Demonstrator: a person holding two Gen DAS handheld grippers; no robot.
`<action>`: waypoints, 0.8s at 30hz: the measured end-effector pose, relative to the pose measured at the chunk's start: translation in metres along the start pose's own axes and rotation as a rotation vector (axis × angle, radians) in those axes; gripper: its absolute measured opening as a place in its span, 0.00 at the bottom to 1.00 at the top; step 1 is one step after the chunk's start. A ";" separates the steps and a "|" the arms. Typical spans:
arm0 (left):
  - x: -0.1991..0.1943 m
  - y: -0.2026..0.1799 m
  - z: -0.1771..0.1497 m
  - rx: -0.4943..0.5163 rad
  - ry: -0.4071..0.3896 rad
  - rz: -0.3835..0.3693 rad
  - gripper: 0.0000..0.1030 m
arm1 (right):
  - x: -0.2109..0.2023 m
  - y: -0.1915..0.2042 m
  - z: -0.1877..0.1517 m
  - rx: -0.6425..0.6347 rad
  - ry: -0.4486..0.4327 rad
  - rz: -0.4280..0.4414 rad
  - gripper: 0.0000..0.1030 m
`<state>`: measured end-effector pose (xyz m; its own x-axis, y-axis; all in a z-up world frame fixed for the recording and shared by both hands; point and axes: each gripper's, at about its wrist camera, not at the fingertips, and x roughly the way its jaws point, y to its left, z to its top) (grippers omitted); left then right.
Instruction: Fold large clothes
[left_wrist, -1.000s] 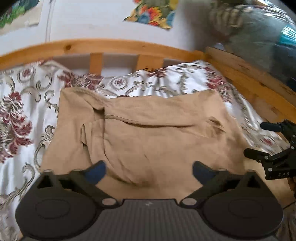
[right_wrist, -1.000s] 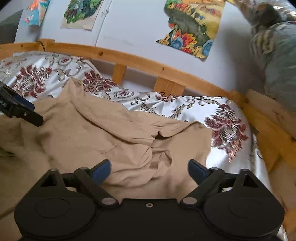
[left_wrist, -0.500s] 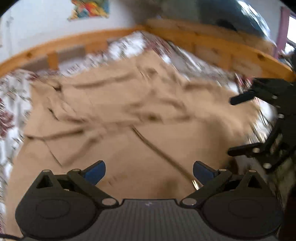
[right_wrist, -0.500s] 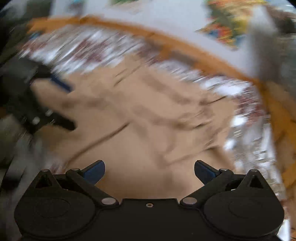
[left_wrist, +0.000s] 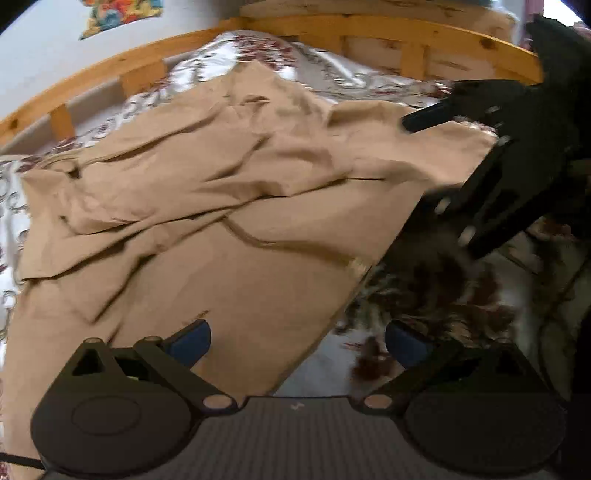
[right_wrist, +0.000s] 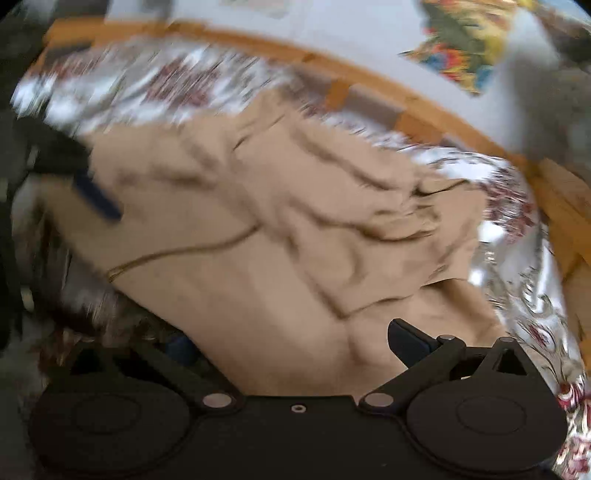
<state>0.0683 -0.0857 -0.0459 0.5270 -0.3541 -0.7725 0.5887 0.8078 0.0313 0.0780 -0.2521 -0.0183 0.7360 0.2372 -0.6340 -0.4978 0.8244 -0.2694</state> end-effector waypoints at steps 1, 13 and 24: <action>0.000 0.005 0.001 -0.025 0.002 0.006 0.99 | -0.003 -0.005 0.001 0.032 -0.023 -0.014 0.99; -0.035 0.077 -0.034 -0.149 0.048 0.354 0.80 | 0.001 -0.024 -0.003 0.031 0.048 -0.132 0.99; -0.062 0.096 -0.023 -0.237 -0.014 0.332 0.04 | 0.000 -0.042 -0.015 0.133 0.194 -0.143 0.39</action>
<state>0.0780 0.0245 -0.0094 0.6739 -0.0612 -0.7363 0.2288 0.9649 0.1293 0.0919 -0.2942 -0.0178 0.6863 0.0207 -0.7270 -0.3207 0.9058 -0.2769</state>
